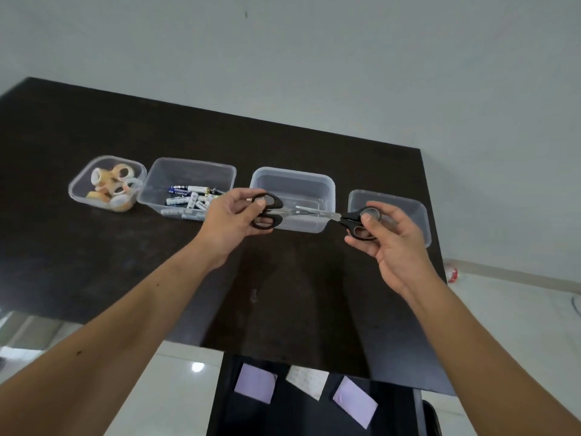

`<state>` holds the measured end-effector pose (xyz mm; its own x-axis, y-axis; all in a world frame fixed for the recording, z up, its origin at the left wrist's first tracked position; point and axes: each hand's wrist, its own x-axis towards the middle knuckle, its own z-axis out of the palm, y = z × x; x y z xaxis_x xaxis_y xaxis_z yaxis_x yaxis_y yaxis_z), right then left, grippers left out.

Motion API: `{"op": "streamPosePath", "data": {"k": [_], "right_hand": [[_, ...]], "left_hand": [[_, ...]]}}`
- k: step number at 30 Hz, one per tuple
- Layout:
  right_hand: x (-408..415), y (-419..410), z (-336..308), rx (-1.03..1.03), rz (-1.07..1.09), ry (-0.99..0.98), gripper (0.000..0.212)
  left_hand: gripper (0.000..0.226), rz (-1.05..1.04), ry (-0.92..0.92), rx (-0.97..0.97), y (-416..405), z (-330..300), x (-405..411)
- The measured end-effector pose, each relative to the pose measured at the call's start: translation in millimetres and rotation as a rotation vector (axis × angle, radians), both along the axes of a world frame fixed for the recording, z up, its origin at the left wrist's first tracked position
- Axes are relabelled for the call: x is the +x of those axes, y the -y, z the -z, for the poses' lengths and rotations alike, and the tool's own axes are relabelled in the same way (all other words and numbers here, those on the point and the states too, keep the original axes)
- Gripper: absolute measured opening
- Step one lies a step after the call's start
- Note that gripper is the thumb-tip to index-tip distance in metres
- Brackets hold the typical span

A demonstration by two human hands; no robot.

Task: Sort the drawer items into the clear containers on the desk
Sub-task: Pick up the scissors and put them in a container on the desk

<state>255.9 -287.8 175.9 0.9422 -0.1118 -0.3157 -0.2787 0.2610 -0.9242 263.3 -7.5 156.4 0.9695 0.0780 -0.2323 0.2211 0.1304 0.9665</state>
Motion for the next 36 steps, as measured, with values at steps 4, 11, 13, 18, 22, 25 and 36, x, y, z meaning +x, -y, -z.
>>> {"op": "streamPosePath", "data": {"k": [4, 11, 13, 18, 22, 25, 36], "right_hand": [[36, -6, -2, -0.100, -0.013, 0.014, 0.029], [75, -16, 4, -0.246, -0.005, 0.046, 0.030], [78, -18, 7, -0.251, -0.024, 0.039, 0.030], [79, -27, 11, -0.246, -0.064, 0.050, 0.029], [82, -46, 15, -0.335, -0.137, 0.071, 0.030], [84, -59, 21, -0.501, -0.180, 0.110, 0.032], [60, -59, 9, -0.638, -0.070, 0.243, 0.032]], "left_hand": [[0.020, -0.061, 0.015, 0.114, 2, -3, 40], [0.022, -0.030, -0.043, 0.253, 10, 8, 74], [0.022, -0.029, -0.032, 0.261, 11, 9, 73], [0.021, -0.069, 0.067, 0.227, 0, 5, 62], [0.023, -0.137, 0.136, 0.157, -12, -1, 47], [0.020, -0.133, 0.128, 0.134, -19, -3, 33], [0.019, -0.061, 0.126, 0.084, -28, 0, -11]]}}
